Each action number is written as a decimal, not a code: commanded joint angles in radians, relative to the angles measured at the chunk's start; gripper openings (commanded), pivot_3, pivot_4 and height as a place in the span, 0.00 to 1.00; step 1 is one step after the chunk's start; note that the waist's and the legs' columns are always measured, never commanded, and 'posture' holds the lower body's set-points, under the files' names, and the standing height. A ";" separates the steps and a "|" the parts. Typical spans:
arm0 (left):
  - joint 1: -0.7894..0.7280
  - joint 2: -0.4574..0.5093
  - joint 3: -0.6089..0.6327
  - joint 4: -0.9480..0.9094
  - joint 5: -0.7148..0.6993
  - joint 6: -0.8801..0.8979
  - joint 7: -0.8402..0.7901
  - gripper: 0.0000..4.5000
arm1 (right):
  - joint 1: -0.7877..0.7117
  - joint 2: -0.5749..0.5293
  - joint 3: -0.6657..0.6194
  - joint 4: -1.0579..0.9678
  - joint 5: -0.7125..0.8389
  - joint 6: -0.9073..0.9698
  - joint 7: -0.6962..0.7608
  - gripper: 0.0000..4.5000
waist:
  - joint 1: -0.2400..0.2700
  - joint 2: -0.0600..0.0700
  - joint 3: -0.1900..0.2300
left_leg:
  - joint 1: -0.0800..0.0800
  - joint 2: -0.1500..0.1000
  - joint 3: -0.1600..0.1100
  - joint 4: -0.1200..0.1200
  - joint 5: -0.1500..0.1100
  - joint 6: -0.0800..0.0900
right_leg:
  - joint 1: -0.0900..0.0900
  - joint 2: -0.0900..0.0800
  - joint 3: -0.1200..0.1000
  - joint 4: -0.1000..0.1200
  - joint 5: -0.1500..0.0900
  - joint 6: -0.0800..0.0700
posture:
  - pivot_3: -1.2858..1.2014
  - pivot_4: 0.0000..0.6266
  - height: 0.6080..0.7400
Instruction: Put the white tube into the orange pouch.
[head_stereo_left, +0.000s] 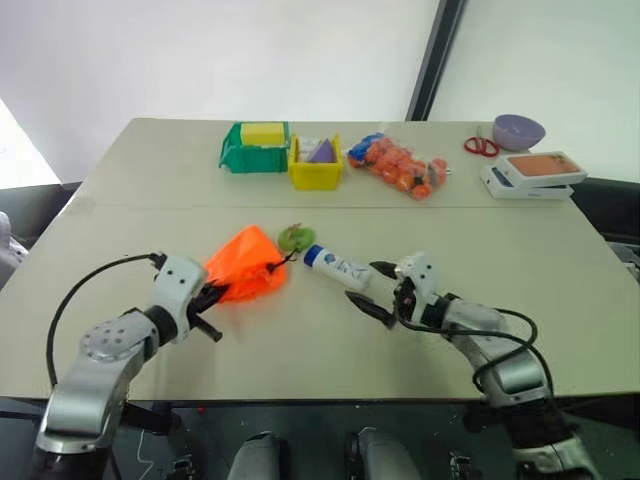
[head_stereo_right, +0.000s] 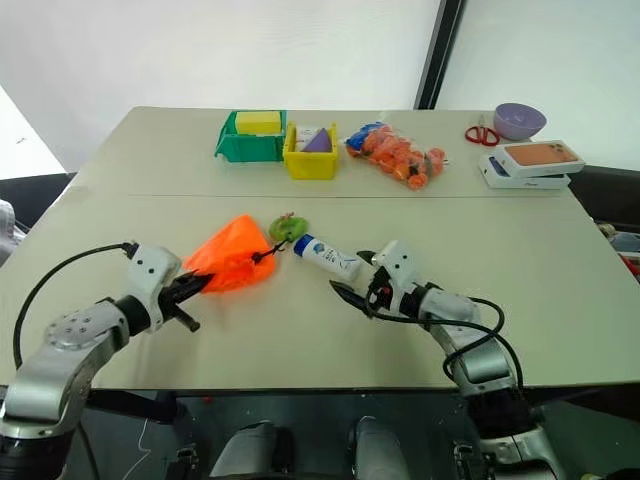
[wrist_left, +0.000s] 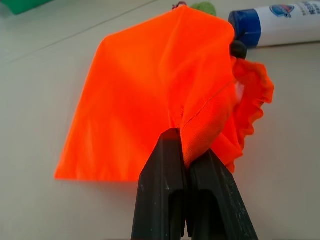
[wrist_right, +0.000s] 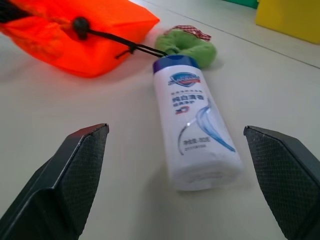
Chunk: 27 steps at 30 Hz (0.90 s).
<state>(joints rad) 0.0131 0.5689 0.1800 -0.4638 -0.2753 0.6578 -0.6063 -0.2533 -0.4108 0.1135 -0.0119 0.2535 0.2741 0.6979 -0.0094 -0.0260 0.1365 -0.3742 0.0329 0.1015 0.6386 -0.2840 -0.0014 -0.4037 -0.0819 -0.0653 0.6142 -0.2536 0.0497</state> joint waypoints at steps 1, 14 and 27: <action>0.012 0.020 0.026 0.016 -0.025 -0.038 -0.027 0.01 | -0.048 0.024 -0.008 0.065 -0.019 -0.040 -0.009 1.00 | -0.002 0.000 0.000 | 0.000 0.000 0.000 0.000 0.000 0.000 | 0.000 0.000 0.000 0.000 0.000 0.000 | 0.52 0.24 1.00; -0.078 -0.034 -0.010 0.092 -0.048 -0.058 0.005 0.00 | -0.087 0.098 -0.020 0.166 -0.013 -0.052 0.021 0.59 | -0.005 0.002 0.001 | 0.000 0.000 0.000 -0.004 0.000 0.000 | -0.001 -0.002 0.000 -0.001 0.000 0.000 | 0.52 0.24 1.00; -0.148 -0.059 0.019 0.118 -0.217 0.065 -0.024 0.00 | 0.090 0.009 -0.074 -0.178 0.151 0.090 0.114 0.41 | -0.002 0.002 0.001 | 0.000 0.000 0.000 -0.006 0.000 -0.001 | -0.001 -0.002 0.000 -0.002 0.000 0.000 | 0.52 0.24 1.00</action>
<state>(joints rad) -0.1188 0.4961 0.1811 -0.3376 -0.4657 0.7162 -0.6123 -0.1751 -0.3862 0.0639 -0.0895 0.3412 0.3339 0.7838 -0.0119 -0.0238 0.1375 -0.3743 0.0328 0.1016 0.6326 -0.2839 -0.0020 -0.4050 -0.0837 -0.0653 0.6126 -0.2534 0.0496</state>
